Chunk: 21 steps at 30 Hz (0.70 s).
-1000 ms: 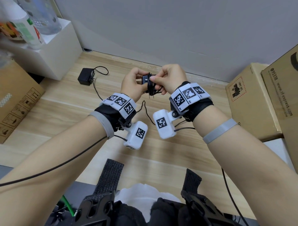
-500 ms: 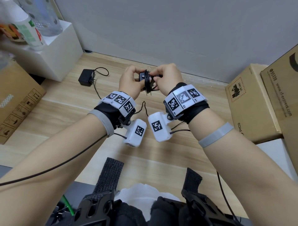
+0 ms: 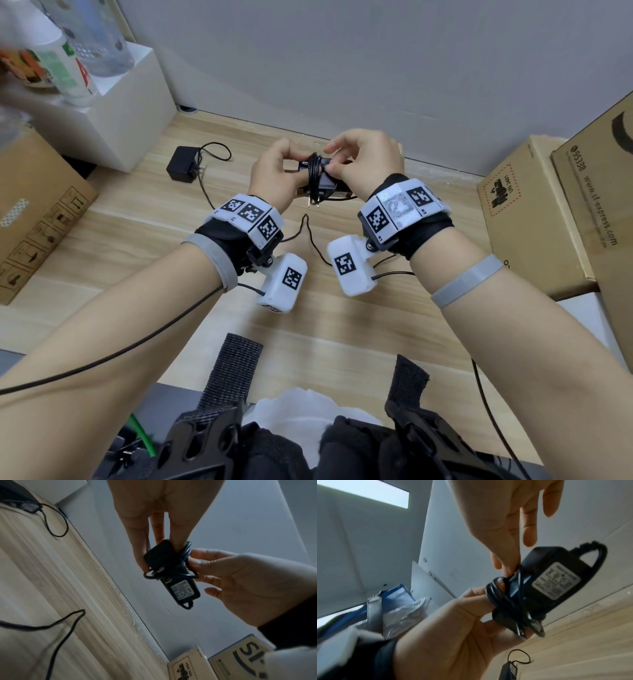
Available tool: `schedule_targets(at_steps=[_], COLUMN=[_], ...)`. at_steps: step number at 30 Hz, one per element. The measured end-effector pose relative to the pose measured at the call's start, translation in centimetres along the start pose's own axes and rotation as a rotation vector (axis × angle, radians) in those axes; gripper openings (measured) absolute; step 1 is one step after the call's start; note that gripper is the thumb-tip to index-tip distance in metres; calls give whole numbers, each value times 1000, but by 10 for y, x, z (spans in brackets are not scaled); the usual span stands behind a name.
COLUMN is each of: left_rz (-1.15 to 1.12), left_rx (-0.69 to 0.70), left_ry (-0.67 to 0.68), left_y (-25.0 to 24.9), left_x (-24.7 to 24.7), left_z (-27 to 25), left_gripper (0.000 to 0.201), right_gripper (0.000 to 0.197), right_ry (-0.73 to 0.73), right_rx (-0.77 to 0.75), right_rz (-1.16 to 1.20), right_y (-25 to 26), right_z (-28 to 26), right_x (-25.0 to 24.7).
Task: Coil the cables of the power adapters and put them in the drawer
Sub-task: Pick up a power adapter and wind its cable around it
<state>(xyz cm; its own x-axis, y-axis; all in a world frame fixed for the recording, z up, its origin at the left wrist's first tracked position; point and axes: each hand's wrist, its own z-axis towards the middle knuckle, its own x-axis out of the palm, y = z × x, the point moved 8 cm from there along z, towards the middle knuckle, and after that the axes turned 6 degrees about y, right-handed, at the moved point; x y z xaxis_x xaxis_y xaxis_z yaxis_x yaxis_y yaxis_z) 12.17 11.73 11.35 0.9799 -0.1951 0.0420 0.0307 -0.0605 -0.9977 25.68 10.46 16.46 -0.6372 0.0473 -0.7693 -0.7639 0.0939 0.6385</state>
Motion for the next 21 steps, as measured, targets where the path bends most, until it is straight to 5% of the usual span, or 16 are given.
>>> schedule_targets(at_steps=[3,7,13,21], left_rz=[-20,88,216,601], left_rx=[19,51,80,170], left_ry=[25,91,124,274], left_y=[-4,-9,-4,-11], left_x=[6,15,16,19], left_z=[-1,-1,0,4], left_gripper=[32,36,34,10], right_gripper=[15,32,8,13], right_ry=[8,277,348,484], right_rx=[47,87,73,103], right_rz=[211,515,414,227], right_y=[-6,-9,-15,-26], right_z=[3,-1,-2,-6], right_x=[4,29,32,39])
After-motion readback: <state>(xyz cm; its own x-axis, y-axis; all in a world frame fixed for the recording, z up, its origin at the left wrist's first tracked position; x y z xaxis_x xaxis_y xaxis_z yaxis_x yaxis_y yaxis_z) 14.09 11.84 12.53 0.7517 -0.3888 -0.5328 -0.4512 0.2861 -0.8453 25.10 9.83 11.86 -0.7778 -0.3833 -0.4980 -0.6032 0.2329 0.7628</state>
